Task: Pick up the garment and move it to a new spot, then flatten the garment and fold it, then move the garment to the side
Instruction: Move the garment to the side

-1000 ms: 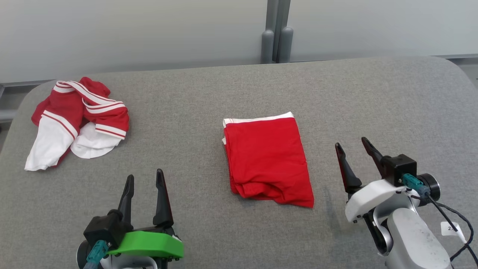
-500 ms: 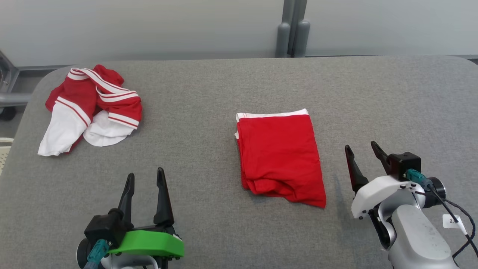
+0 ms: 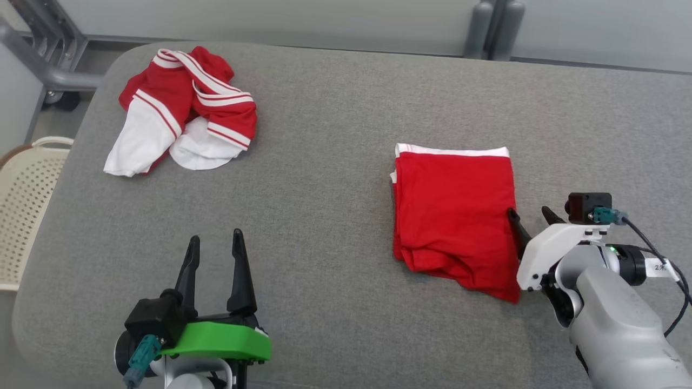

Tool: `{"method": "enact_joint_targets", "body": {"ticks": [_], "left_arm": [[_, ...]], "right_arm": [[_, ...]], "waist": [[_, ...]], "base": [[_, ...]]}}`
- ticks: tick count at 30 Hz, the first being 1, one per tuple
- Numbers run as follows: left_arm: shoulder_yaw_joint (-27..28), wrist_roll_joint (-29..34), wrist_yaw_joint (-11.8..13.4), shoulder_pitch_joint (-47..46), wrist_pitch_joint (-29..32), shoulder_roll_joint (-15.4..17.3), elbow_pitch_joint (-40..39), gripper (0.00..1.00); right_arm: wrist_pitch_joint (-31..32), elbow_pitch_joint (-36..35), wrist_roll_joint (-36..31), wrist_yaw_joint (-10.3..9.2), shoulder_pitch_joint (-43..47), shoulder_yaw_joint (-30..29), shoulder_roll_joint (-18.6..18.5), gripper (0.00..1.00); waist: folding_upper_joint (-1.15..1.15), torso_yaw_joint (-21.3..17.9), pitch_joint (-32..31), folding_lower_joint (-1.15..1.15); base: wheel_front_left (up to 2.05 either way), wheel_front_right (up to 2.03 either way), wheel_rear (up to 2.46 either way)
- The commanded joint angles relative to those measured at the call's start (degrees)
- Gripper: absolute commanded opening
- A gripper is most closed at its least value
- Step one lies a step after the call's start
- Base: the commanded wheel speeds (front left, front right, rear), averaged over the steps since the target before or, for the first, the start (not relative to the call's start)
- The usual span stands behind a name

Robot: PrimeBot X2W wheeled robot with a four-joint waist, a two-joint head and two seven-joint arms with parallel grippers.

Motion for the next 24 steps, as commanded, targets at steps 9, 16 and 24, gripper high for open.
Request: {"method": "enact_joint_targets", "body": {"ticks": [9, 16, 24], "left_arm": [[-0.5, -0.58, 0.03, -1.13, -0.03, 0.15, 0.38, 1.0], [-0.85, -0.42, -0.02, -1.42, -0.03, 0.15, 0.77, 1.0], [-1.16, -0.33, -0.13, -1.52, -0.04, 0.15, 1.0, 1.0]], "right_arm": [[9.7, 4.42, 12.56, -0.02, -4.05, 5.09, -3.72, 1.0], [14.32, 4.07, 17.37, -0.02, -5.36, 9.23, -5.48, 1.0], [14.57, 4.31, 20.67, -0.02, -6.8, 13.73, -6.75, 0.0]], "waist": [[0.0, 4.39, 2.81, 0.0], [0.0, 4.35, 2.9, 0.0], [0.0, 4.21, 2.98, 0.0]], "base": [[0.0, 0.0, 0.0], [0.0, 0.0, 0.0], [0.0, 0.0, 0.0]]}}
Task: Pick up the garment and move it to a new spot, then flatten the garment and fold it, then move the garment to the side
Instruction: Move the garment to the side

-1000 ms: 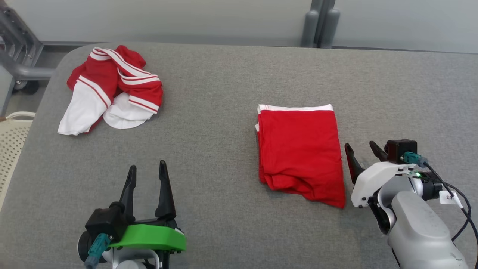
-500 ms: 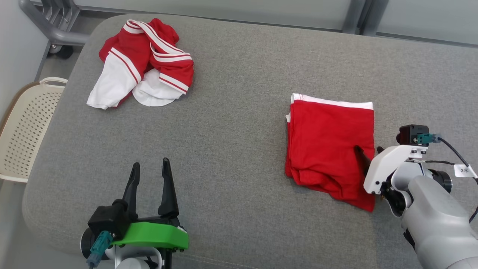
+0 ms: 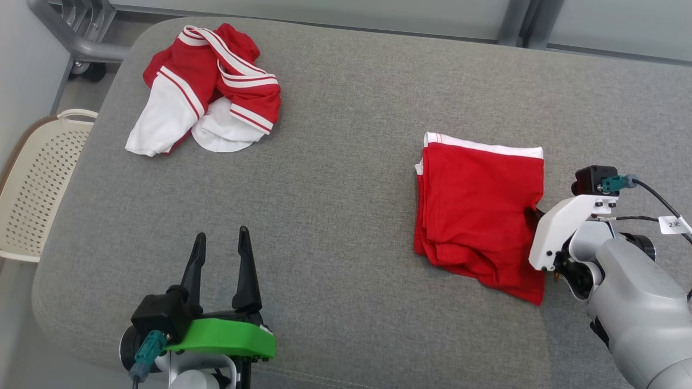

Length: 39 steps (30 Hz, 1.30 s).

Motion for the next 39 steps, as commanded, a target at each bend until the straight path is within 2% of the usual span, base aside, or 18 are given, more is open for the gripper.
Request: {"method": "enact_joint_targets", "body": {"ticks": [1, 6, 11, 20, 29, 31, 39], "left_arm": [[0.0, -0.05, -0.11, -0.46, -0.04, 0.15, 0.04, 1.0], [0.39, 0.82, -0.35, -0.08, -0.04, 0.15, -0.06, 1.0], [1.26, 1.68, -0.62, -0.06, -0.03, 0.15, -0.67, 1.0], [2.09, 3.07, -1.02, -1.36, -0.04, 0.15, -1.64, 1.0], [2.11, 4.98, -1.78, -3.81, -0.03, 0.7, -1.81, 1.0], [2.17, 5.4, -1.83, -4.4, -0.03, 1.15, -1.94, 1.0], [1.76, 6.28, -1.97, -6.63, 0.33, 2.24, -2.23, 1.0]], "right_arm": [[-0.79, 0.37, 0.37, -0.02, -0.09, 0.36, -0.45, 0.0], [-3.19, 0.43, 1.4, -0.05, -1.38, 2.33, -1.44, 0.0], [-4.34, -0.85, 2.51, -0.04, -2.44, 5.18, -2.27, 0.0], [-5.76, -2.39, 4.16, -0.04, -5.08, 9.35, -4.68, 0.0], [-7.54, -2.71, 4.74, -0.04, -9.46, 11.09, -7.93, 0.0], [-7.61, -2.6, 4.69, -0.04, -10.62, 11.4, -8.39, 0.0], [-8.67, -1.53, 5.26, -0.04, -13.73, 11.93, -8.67, 0.0]], "waist": [[0.0, -0.12, 0.0, 0.0], [0.0, -1.49, -0.01, 0.0], [0.0, -4.55, 0.17, 0.0], [0.0, -14.93, 1.45, 0.0], [0.0, -25.65, 4.3, 0.0], [0.0, -27.52, 5.21, 0.0], [0.0, -30.79, 8.32, 0.0]], "base": [[0.0, 0.0, 0.0], [0.0, 0.0, 0.0], [0.0, 0.0, 0.0], [0.0, 0.0, 0.0], [0.0, 0.0, 0.0], [0.0, 0.0, 0.0], [0.0, 0.0, 0.0]]}}
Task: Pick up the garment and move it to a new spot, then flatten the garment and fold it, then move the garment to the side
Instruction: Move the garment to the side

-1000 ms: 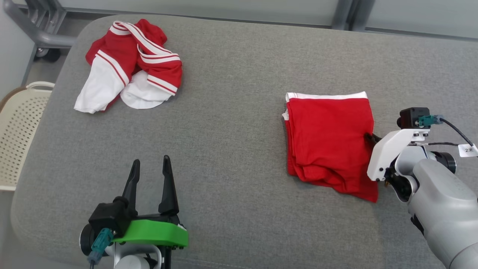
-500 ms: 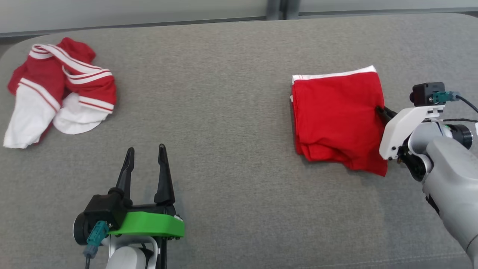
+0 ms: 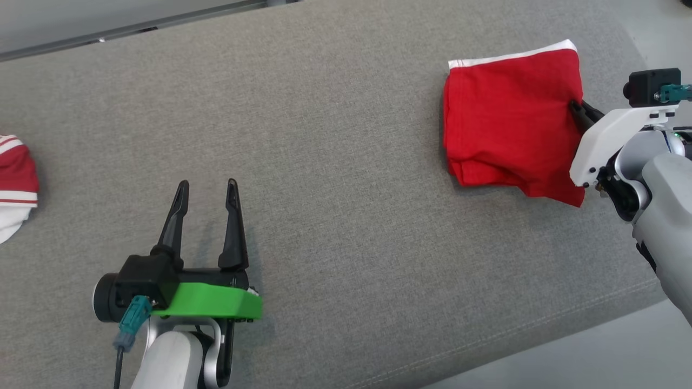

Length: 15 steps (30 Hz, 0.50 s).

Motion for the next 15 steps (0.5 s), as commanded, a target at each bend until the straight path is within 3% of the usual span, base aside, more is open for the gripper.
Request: {"method": "enact_joint_targets", "body": {"ticks": [1, 15], "left_arm": [[-0.06, 0.57, 0.01, -1.02, 0.08, 0.76, -0.26, 1.0], [-0.46, 1.09, 0.44, -3.06, 0.97, 1.93, -2.35, 1.0]], "right_arm": [[-0.56, 0.32, 0.46, -0.06, -1.14, 0.24, 0.14, 0.0], [-5.32, 5.7, -1.95, -0.07, -7.84, 0.42, -1.8, 0.0]], "waist": [[0.0, -3.37, 3.84, 0.0], [0.0, -0.2, 7.98, 0.0]], "base": [[0.0, 0.0, 0.0], [0.0, 0.0, 0.0]]}}
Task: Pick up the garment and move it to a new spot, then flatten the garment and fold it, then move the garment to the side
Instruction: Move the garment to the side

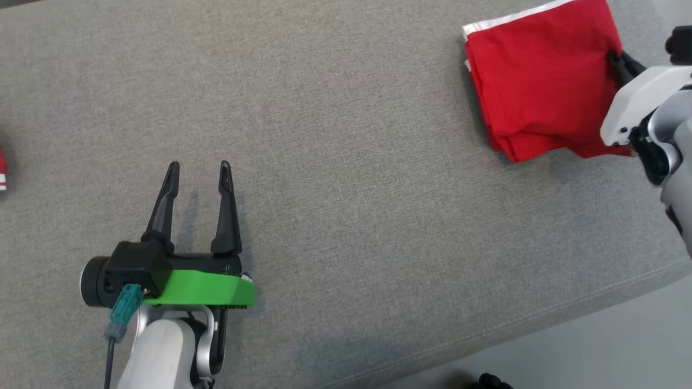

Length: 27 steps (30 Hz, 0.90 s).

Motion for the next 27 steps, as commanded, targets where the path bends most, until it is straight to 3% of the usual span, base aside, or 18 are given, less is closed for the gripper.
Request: {"method": "enact_joint_targets", "body": {"ticks": [1, 10, 20, 21, 23, 24, 27], "left_arm": [[-0.13, 0.64, 0.34, -0.98, 0.2, 0.37, -0.64, 1.0], [-0.65, 1.82, 0.95, -1.95, 2.12, 1.8, -4.11, 1.0], [-1.23, 2.58, 1.54, -1.72, 3.78, 3.2, -7.45, 1.0], [-1.29, 2.59, 1.59, -1.68, 3.93, 3.24, -7.56, 1.0], [-1.48, 2.68, 1.71, -1.53, 4.04, 3.29, -7.67, 1.0], [-1.52, 2.68, 1.75, -1.46, 4.1, 3.34, -7.7, 1.0], [-1.64, 2.47, 1.76, -1.12, 4.18, 3.42, -7.62, 1.0]], "right_arm": [[-1.28, 1.52, -0.95, -0.06, -1.28, -0.33, -1.0, 0.0], [-7.25, 10.1, -5.63, -0.06, -7.28, -2.41, -6.03, 0.0], [-9.37, 12.63, -10.41, -0.07, -8.41, -7.68, -8.27, 0.0], [-9.44, 12.66, -11.25, -0.07, -7.88, -8.51, -8.77, 0.13], [-9.52, 12.67, -12.85, -0.07, -6.78, -10.41, -9.09, 0.76], [-9.57, 12.66, -13.77, -0.07, -6.26, -11.31, -8.97, 1.0], [-9.66, 12.64, -16.86, -0.07, -5.54, -14.24, -9.05, 1.0]], "waist": [[-0.01, 1.45, 1.39, -0.01], [-0.01, 5.21, 6.04, -0.01], [-0.01, 6.76, 8.4, -0.01], [-0.01, 6.8, 8.46, -0.01], [-0.01, 6.84, 8.4, -0.01], [-0.01, 6.84, 8.3, -0.01], [-0.01, 6.69, 7.91, -0.01]], "base": [[0.0, 0.0, 0.0], [0.0, 0.0, 0.0], [0.0, 0.0, 0.0], [0.0, 0.0, 0.0], [0.0, 0.0, 0.0], [0.0, 0.0, 0.0], [0.0, 0.0, 0.0]]}}
